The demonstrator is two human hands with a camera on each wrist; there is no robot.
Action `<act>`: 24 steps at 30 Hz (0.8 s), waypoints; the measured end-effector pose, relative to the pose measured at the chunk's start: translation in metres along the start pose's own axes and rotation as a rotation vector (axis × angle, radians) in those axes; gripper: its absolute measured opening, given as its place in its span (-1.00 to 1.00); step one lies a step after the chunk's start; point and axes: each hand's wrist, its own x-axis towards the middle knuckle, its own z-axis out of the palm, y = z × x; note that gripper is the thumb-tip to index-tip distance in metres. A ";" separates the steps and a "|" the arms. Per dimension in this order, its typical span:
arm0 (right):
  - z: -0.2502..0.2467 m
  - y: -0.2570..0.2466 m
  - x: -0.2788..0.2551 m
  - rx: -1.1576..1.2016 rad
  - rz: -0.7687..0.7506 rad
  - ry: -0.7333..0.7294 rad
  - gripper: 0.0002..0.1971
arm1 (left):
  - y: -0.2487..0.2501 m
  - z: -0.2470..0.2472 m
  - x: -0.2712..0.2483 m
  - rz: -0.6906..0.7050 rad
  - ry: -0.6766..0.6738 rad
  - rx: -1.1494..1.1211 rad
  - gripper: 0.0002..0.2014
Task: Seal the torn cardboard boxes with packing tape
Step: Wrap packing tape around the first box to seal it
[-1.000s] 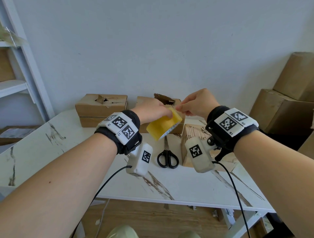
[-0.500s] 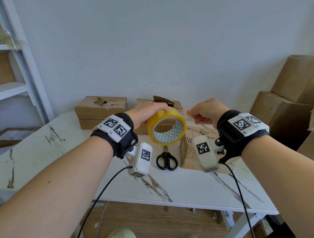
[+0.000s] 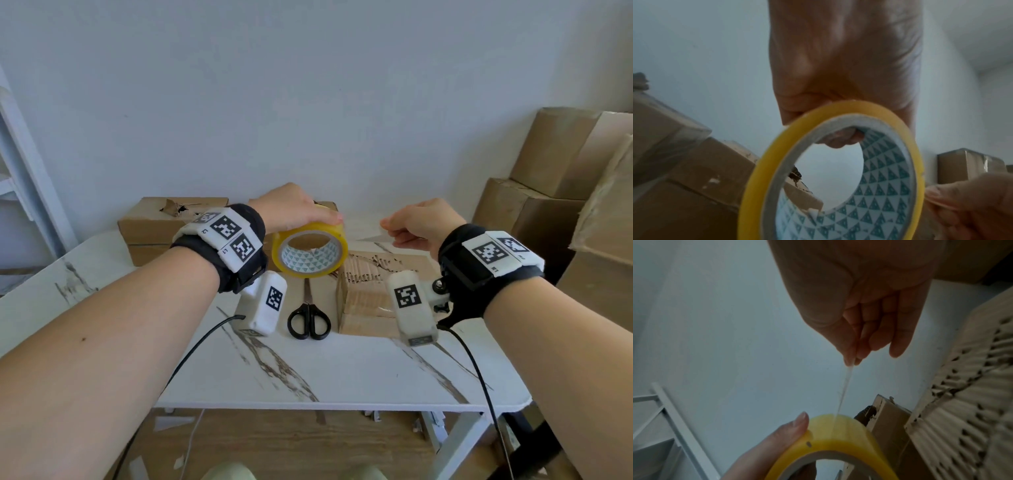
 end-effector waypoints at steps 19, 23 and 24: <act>-0.025 0.024 0.005 -0.007 0.062 0.068 -0.82 | 0.001 0.007 0.000 -0.072 0.041 0.033 -0.62; -0.038 0.031 0.009 -0.026 0.083 0.091 -0.82 | -0.011 0.013 0.000 -0.109 0.019 0.056 -0.56; -0.040 0.033 0.009 -0.028 0.092 0.096 -0.82 | -0.012 0.013 -0.001 -0.115 0.009 -0.022 -0.58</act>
